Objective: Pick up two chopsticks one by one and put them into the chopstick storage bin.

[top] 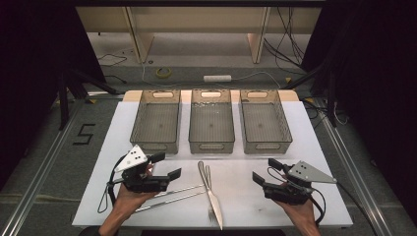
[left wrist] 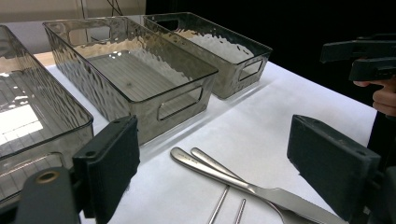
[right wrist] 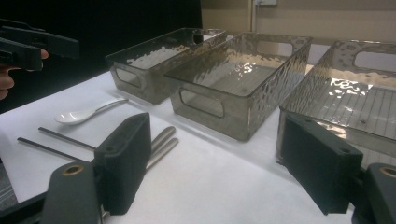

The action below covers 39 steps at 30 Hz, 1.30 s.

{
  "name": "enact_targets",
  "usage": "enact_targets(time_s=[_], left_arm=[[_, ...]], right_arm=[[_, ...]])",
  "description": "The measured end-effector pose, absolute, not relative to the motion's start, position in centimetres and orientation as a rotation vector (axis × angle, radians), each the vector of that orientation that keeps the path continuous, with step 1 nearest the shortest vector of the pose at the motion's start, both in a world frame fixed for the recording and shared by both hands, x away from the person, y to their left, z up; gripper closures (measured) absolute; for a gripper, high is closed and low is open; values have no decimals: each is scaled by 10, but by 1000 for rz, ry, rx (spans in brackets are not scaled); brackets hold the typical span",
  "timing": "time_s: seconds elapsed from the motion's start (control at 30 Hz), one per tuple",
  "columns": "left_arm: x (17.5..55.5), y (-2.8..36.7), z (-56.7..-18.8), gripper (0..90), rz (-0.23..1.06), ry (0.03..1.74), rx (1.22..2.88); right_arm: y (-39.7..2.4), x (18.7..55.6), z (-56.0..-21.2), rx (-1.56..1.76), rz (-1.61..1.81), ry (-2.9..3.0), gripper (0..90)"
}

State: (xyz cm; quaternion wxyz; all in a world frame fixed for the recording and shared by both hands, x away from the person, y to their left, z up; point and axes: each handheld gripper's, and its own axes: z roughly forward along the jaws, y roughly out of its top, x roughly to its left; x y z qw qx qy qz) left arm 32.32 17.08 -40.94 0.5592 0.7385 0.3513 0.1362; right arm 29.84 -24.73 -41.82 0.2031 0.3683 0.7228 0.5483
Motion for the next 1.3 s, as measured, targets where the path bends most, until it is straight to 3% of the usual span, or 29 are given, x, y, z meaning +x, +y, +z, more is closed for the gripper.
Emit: enact_targets(time_s=[0.67, 1.3], left_arm=[[329, 167, -402, 167, 281, 843, 1952], [334, 159, -409, 249, 168, 898, 2412]], right_arm=[[-248, 299, -417, 1035, 1510, 2027, 253], [-246, 300, -418, 1029, 1488, 2069, 252]])
